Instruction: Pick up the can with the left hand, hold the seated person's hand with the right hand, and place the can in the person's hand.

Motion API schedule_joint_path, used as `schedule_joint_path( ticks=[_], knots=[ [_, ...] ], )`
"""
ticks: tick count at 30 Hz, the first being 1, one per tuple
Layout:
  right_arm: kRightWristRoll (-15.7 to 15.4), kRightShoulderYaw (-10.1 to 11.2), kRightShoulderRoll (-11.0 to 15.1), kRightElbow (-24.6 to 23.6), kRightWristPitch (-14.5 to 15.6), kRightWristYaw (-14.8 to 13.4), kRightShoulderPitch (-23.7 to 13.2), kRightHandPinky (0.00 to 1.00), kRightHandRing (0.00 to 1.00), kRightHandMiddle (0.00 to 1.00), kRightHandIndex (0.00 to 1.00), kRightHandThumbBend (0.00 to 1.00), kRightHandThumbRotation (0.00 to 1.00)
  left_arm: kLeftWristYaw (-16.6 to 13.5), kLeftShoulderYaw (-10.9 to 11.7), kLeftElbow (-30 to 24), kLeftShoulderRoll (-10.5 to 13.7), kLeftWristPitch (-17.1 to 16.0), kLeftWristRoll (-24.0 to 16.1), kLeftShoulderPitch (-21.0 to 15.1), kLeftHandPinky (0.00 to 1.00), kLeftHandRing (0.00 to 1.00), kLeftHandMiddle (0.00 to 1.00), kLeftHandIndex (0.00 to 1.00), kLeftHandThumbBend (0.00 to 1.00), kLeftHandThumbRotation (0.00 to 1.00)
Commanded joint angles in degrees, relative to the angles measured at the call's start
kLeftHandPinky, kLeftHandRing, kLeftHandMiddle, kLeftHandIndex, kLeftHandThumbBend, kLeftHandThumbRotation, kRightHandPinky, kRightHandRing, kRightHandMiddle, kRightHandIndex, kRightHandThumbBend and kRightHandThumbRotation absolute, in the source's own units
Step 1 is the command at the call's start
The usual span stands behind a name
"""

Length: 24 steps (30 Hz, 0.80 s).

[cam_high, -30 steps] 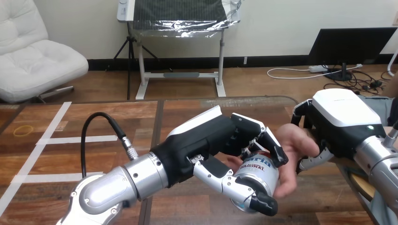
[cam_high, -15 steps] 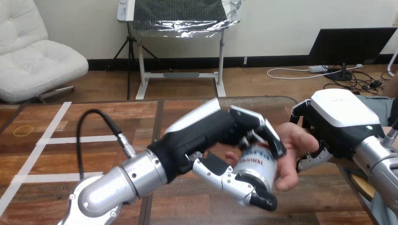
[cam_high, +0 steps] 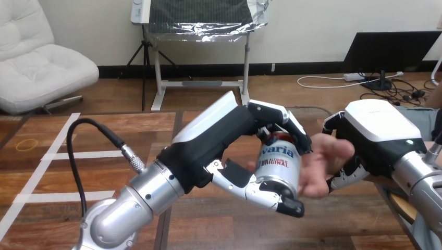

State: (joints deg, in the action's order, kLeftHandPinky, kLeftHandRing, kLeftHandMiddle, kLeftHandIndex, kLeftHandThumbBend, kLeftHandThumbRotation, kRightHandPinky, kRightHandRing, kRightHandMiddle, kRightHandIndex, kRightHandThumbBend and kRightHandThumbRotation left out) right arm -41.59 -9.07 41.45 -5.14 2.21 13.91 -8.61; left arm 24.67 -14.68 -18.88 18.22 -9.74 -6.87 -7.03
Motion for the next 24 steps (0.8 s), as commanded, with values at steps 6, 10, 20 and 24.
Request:
schedule_joint_path(
  ticks=[6, 10, 20, 24],
  knots=[
    [-0.1, 2.9, 0.6, 1.3, 1.7, -0.7, -3.6, 0.22, 0.29, 0.39, 0.5, 0.8, 0.0, -2.9, 1.2, 5.7, -0.8, -4.9, -2.7, -3.2, 0.34, 0.39, 0.48, 0.53, 0.66, 0.0],
    [-0.1, 2.9, 0.7, 1.3, 1.7, -0.6, -3.6, 0.24, 0.31, 0.41, 0.5, 0.79, 0.0, -3.7, 1.2, 7.0, -0.9, -4.9, -4.4, -3.7, 0.35, 0.4, 0.48, 0.53, 0.67, 0.0],
    [0.3, 3.1, 0.5, 1.0, 2.1, -0.2, -3.5, 0.26, 0.33, 0.43, 0.5, 0.79, 0.0, -4.2, 1.4, 10.0, -1.2, -5.1, -5.2, -5.1, 0.35, 0.41, 0.48, 0.53, 0.66, 0.0],
    [0.5, 3.3, 0.5, 1.0, 2.2, -0.1, -3.5, 0.26, 0.32, 0.43, 0.5, 0.79, 0.0, -4.5, 1.5, 11.0, -1.2, -5.2, -5.7, -5.6, 0.35, 0.4, 0.48, 0.53, 0.66, 0.0]
  ],
)
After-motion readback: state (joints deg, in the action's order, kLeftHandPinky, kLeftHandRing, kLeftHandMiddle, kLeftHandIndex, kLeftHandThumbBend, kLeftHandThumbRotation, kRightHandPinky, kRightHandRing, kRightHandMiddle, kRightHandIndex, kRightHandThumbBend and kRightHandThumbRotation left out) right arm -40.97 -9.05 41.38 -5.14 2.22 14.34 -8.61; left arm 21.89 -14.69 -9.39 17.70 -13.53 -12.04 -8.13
